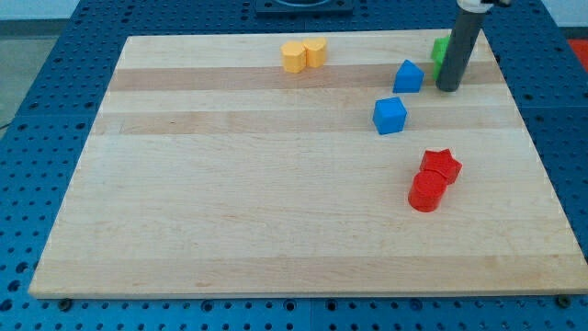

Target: Slide the arm to the top right of the red star

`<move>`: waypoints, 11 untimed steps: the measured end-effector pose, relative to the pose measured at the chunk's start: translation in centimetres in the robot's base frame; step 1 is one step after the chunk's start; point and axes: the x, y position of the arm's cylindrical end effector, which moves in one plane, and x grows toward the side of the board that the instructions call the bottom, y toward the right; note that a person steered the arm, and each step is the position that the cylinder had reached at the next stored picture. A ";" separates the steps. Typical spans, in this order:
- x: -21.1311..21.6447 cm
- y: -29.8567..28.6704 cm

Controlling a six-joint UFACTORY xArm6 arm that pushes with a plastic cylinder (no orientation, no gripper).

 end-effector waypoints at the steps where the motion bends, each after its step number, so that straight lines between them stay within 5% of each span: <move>1: 1.4 -0.4; 7: 6.1 1.8; 11: 13.8 1.0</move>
